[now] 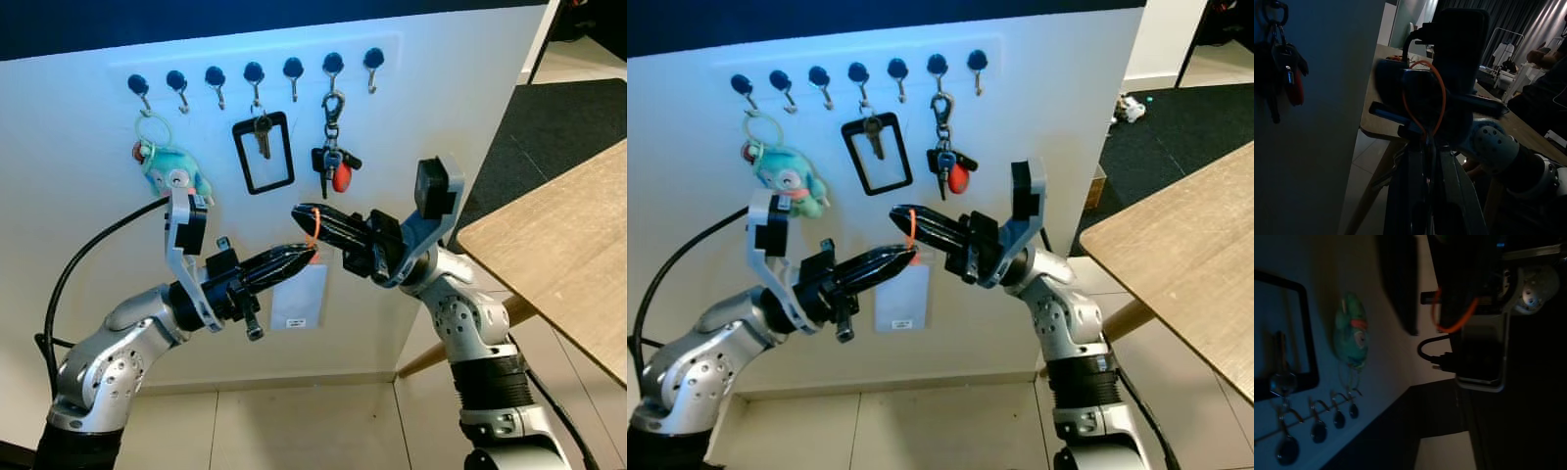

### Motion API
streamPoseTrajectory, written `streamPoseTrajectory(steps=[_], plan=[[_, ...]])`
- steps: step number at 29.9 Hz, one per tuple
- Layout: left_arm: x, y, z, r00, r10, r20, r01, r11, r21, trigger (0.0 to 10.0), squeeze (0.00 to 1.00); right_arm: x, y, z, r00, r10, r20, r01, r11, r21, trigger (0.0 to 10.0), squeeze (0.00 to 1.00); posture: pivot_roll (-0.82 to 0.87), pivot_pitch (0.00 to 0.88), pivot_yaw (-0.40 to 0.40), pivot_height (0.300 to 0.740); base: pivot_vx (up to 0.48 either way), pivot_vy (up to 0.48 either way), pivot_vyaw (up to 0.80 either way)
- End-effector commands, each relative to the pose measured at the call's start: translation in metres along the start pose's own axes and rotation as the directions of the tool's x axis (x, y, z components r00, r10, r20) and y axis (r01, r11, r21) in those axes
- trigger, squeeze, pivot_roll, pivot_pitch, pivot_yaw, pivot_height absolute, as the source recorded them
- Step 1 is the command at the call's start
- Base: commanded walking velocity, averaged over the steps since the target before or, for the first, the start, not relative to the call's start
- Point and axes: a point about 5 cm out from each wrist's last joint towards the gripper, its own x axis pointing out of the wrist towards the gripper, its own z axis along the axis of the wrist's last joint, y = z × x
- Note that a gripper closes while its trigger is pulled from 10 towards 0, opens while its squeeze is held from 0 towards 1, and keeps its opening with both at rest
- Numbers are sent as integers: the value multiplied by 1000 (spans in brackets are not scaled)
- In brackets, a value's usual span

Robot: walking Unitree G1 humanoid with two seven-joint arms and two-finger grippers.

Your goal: Hang keys on a hook

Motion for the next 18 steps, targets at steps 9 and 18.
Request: streamPoseTrajectory(steps=[9, 18], plan=[[-6, 6, 1, 999, 42, -2, -42, 999, 17, 0, 0, -18, -4, -2, 999, -35, -30, 36, 999, 33, 10000, 1000, -49, 68, 80, 740, 0, 0, 0], [-14, 11, 1, 998, 65, -16, -64, 998, 26, 0, 0, -49, -2, 0, 994, -45, -99, 51, 997, 62, 10000, 1000, -55, 77, 78, 740, 0, 0, 0]])
